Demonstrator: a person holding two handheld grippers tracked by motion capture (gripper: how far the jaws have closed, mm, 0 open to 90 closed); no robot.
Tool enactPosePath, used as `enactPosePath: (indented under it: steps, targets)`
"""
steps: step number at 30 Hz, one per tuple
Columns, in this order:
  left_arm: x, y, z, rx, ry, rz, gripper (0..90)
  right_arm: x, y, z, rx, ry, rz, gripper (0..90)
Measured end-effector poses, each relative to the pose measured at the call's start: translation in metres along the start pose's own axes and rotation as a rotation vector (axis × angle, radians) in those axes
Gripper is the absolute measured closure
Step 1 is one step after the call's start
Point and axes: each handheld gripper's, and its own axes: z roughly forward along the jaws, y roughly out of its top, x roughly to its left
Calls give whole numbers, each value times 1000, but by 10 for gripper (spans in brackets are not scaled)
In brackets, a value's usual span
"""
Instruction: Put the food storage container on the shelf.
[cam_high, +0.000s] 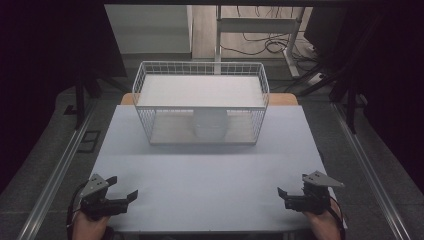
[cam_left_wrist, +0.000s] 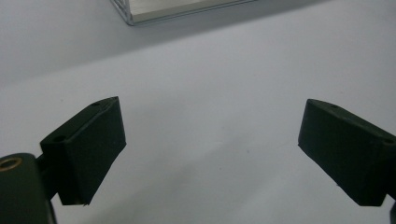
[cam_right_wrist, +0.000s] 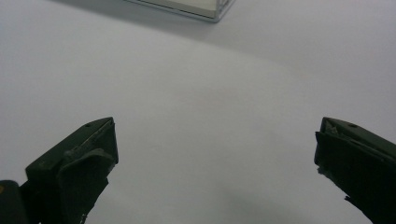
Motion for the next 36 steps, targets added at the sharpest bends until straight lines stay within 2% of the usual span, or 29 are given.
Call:
enactPosePath:
  steps: [17,23,30,36]
  targets:
    - [11,-10,-7,34,55,-31,68,-14,-19,-9,37,-45,41,0]
    - [13,-10,-6,41,51,-40,67,-16,-21,-8,47,-42,52,0]
    - [13,-9,-3,70,52,-48,67,-18,-22,-6,71,-31,72,5]
    - [12,-8,0,100,54,-35,70,-16,-21,-1,110,-23,50,21]
